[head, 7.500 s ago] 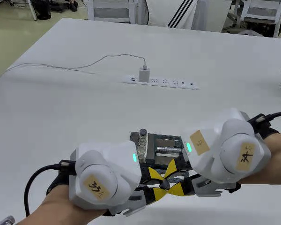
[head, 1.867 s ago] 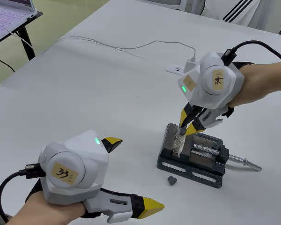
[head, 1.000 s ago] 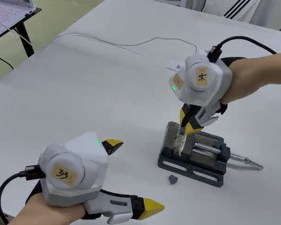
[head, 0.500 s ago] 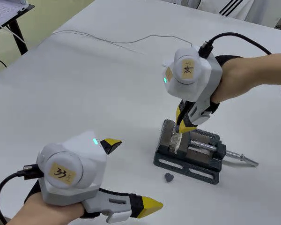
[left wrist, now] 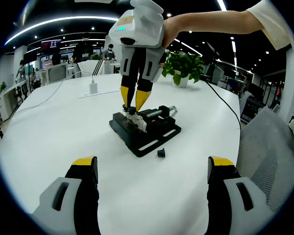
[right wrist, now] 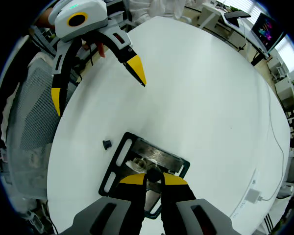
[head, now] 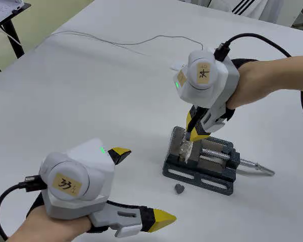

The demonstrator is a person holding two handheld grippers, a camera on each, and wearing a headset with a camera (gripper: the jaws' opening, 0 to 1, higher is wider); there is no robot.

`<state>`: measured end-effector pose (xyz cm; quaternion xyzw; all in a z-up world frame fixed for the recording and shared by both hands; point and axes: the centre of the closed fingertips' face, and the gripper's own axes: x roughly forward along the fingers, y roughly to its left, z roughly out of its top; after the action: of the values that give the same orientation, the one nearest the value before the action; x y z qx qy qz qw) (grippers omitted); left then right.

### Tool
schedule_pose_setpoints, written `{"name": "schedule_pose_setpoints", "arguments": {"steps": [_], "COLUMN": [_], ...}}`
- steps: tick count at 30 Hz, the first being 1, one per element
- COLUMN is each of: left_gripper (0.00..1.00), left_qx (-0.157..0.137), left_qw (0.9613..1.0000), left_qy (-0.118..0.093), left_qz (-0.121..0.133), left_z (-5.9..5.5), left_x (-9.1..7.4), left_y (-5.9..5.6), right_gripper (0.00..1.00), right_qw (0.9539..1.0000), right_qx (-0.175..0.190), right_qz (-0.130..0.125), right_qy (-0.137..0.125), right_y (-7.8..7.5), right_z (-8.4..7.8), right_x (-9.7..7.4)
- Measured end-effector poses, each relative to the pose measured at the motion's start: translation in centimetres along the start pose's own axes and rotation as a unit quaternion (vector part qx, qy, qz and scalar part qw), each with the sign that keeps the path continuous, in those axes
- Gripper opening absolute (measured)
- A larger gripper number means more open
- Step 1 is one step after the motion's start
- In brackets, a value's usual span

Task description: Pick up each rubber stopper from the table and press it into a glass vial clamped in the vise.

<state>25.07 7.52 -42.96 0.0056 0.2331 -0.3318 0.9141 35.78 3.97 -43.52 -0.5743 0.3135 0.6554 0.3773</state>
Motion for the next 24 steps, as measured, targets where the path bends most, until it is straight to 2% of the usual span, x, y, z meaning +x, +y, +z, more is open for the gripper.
{"name": "schedule_pose_setpoints", "arguments": {"steps": [1,7,14,21,23,24], "left_gripper": [0.92,0.92,0.92,0.91,0.91,0.91], "left_qx": [0.000,0.001,0.000,-0.001,-0.001,-0.001], "left_qw": [1.0000,1.0000,1.0000,1.0000,1.0000,1.0000], "left_qy": [0.000,0.000,0.002,0.002,0.001,0.001], "left_qz": [0.000,0.001,-0.001,-0.001,-0.002,-0.001], "left_z": [0.0,0.1,0.0,0.0,0.0,0.0], "left_x": [0.0,0.0,0.0,0.0,0.0,0.0], "left_y": [0.0,0.1,0.0,0.0,0.1,0.1], "right_gripper": [0.06,0.07,0.08,0.19,0.15,0.10], "right_qw": [0.9999,0.9998,0.9997,0.9996,0.9994,0.9994], "right_qx": [-0.011,-0.022,-0.026,-0.018,-0.013,-0.011], "right_qz": [0.000,0.000,-0.001,-0.013,-0.010,-0.009], "right_qy": [-0.001,-0.002,-0.003,-0.017,-0.030,-0.031], "right_y": [0.0,0.0,0.1,-0.4,-0.3,-0.3], "right_z": [0.0,0.1,0.1,0.2,0.4,0.4], "right_x": [0.0,-0.1,-0.2,-1.0,-1.4,-1.5]}}
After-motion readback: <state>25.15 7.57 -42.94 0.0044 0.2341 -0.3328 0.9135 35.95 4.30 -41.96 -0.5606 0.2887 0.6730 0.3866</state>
